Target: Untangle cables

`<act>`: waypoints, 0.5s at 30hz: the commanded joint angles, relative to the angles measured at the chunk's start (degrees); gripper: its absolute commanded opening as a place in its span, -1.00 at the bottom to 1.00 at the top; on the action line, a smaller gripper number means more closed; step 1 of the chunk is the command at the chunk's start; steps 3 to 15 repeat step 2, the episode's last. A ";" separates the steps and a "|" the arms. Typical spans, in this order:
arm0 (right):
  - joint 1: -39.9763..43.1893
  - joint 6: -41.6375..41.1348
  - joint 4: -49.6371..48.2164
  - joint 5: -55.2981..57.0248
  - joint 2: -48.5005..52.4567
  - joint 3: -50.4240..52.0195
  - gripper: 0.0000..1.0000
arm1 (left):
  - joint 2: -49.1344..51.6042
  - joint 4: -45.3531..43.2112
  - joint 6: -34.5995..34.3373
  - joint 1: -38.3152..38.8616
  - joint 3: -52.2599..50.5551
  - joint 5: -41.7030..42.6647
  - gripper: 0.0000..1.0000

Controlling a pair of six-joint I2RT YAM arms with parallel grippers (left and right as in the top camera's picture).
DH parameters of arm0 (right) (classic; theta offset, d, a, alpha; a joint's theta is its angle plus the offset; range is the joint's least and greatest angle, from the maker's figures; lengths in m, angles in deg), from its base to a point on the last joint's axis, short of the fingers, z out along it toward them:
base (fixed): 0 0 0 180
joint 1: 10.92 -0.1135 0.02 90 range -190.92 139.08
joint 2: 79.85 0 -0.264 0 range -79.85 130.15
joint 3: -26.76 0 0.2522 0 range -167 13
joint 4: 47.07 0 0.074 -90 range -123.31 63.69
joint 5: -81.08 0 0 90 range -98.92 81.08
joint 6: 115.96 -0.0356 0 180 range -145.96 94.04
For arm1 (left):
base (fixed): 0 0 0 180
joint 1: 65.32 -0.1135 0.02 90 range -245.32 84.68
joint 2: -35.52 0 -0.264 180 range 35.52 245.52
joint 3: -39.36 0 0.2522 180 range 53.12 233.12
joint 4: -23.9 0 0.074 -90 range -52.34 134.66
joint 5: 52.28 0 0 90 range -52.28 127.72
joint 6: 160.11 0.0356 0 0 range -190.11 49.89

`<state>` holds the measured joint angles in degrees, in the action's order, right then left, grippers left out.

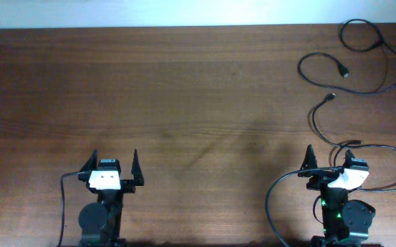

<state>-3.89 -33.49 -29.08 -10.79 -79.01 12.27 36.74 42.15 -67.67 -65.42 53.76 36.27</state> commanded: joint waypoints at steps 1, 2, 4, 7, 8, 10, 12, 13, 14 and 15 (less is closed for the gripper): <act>-0.22 -0.26 0.07 -0.72 -0.52 0.42 0.97 | -0.59 0.33 0.90 -0.35 -0.13 0.87 0.98; -0.22 -0.28 0.07 -0.72 -0.52 0.42 0.97 | -0.59 0.33 0.87 -0.35 -0.13 0.87 0.98; -0.22 -0.28 0.07 -0.72 -0.52 0.42 0.97 | -0.59 0.33 0.87 -0.35 -0.13 0.87 0.98; -0.22 -0.28 0.07 -0.72 -0.52 0.42 0.97 | -0.59 0.33 0.87 -0.35 -0.13 0.87 0.98; -0.22 -0.28 0.07 -0.72 -0.52 0.42 0.97 | -0.59 0.33 0.87 -0.35 -0.13 0.87 0.98; -0.22 -0.28 0.07 -0.72 -0.52 0.42 0.97 | -0.59 0.33 0.87 -0.35 -0.13 0.87 0.98; -0.22 -0.28 0.07 -0.72 -0.52 0.42 0.97 | -0.59 0.33 0.87 -0.35 -0.13 0.87 0.98; -0.22 -0.28 0.07 -0.72 -0.52 0.42 0.97 | -0.59 0.33 0.87 -0.35 -0.13 0.87 0.98; -0.22 -0.28 0.07 -0.72 -0.52 0.42 0.97 | -0.59 0.33 0.87 -0.35 -0.13 0.87 0.98; -0.22 -0.28 0.07 -0.72 -0.52 0.42 0.97 | -0.59 0.33 0.87 -0.35 -0.13 0.87 0.98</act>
